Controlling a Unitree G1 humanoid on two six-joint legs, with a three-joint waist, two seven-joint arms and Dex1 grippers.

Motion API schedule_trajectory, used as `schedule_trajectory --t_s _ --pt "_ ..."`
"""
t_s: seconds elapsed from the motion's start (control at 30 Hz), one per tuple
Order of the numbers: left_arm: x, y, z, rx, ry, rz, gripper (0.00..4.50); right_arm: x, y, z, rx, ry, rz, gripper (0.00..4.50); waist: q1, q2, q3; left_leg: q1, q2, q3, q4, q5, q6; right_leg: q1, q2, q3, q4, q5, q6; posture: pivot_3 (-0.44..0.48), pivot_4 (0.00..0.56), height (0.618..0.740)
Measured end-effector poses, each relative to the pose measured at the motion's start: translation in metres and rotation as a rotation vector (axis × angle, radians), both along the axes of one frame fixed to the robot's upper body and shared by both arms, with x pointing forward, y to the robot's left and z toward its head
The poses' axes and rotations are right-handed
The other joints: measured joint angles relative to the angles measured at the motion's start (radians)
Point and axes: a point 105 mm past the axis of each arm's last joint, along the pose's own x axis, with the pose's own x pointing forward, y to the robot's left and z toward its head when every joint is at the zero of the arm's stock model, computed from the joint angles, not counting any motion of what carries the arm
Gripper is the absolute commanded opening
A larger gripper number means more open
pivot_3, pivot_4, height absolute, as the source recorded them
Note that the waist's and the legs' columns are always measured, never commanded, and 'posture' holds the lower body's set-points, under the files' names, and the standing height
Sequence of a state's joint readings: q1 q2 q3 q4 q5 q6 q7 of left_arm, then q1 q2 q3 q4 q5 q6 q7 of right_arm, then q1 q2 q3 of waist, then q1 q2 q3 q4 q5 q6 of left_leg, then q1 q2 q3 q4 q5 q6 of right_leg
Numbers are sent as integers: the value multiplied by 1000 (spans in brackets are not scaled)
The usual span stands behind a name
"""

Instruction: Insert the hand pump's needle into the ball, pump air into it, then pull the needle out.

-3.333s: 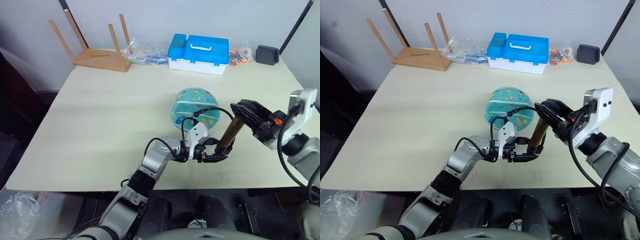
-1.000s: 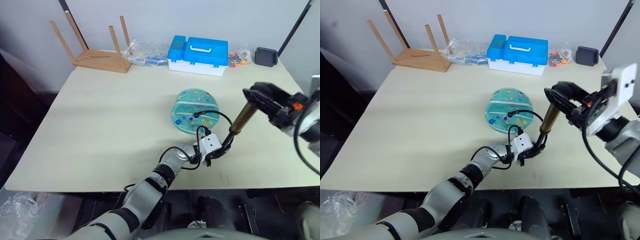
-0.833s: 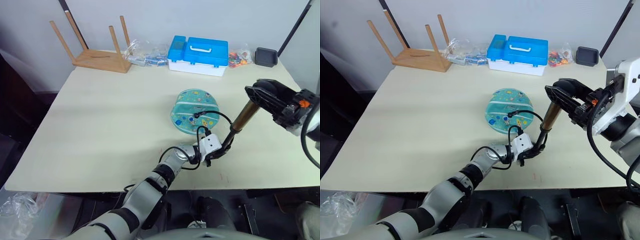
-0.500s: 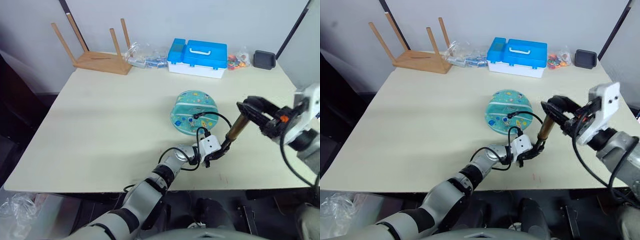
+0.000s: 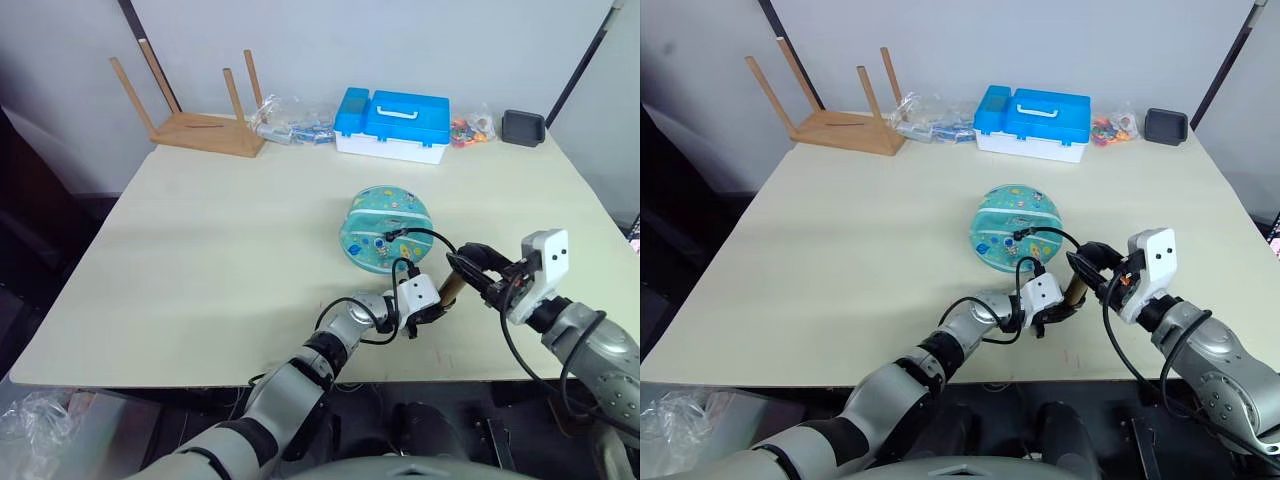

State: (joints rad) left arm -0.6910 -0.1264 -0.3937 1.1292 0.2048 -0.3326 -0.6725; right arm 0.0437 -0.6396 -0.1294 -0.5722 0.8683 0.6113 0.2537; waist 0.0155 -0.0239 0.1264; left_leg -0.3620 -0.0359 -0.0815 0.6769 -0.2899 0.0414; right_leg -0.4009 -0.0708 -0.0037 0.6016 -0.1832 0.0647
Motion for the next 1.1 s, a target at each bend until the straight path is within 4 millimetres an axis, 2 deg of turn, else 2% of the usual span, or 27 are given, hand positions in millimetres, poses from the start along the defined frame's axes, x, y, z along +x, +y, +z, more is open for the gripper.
schedule_trajectory --t_s 0.1,0.13,0.17,0.27,0.33,0.47,0.6,0.77,0.97,1.1 --pt "0 -1 2 -7 -5 -10 1078 3 -3 8 5 21 1 1814 1 2 4 -4 -1 0 0 0 0 -3 0 0 0 2 3 0 150 740" --pt "0 -2 4 -13 -12 -14 1078 4 -5 20 11 16 3 1814 1 6 7 -6 -2 1 0 0 0 -5 -1 1 0 2 3 0 150 740" --pt "0 -2 5 -14 -13 -14 1078 4 -5 23 11 12 4 1814 2 7 8 -7 -2 1 0 0 0 -6 -2 1 0 2 3 0 150 740" --pt "0 -4 7 -19 -20 -28 1078 -4 -13 59 7 -33 13 1814 4 9 12 -11 -3 0 0 0 0 -9 -2 1 -1 2 3 0 150 740" --pt "0 -4 8 -22 -23 -30 1077 -9 -15 74 13 -61 17 1814 3 9 12 -15 -3 -1 0 0 0 -12 -2 1 -1 2 3 0 150 740" --pt "0 -4 9 -25 -26 -38 1077 -21 -20 115 -5 -130 15 1814 5 9 15 -17 -4 -1 0 0 0 -12 -3 0 -3 4 0 0 150 740" --pt "0 -4 9 -25 -26 -38 1077 -25 -18 128 -18 -159 10 1814 5 7 15 -18 -3 -1 0 0 1 -11 -2 -1 -8 3 4 0 150 740" --pt "-1 -4 8 -23 -19 -35 1077 -21 -13 122 -3 -182 11 1814 4 5 14 -17 -3 -1 0 0 1 -10 -2 -1 -9 5 2 0 150 740" --pt "-2 -2 4 -21 -4 -23 1077 -10 -6 79 1 -141 23 1814 2 0 8 -15 -3 -2 0 0 1 -9 -1 -2 -8 4 3 0 150 740" --pt "-3 0 1 -17 9 -12 1077 -4 1 42 0 -104 42 1814 1 -4 -1 -14 -2 -3 -1 0 1 -8 0 -3 -8 3 4 0 150 740"
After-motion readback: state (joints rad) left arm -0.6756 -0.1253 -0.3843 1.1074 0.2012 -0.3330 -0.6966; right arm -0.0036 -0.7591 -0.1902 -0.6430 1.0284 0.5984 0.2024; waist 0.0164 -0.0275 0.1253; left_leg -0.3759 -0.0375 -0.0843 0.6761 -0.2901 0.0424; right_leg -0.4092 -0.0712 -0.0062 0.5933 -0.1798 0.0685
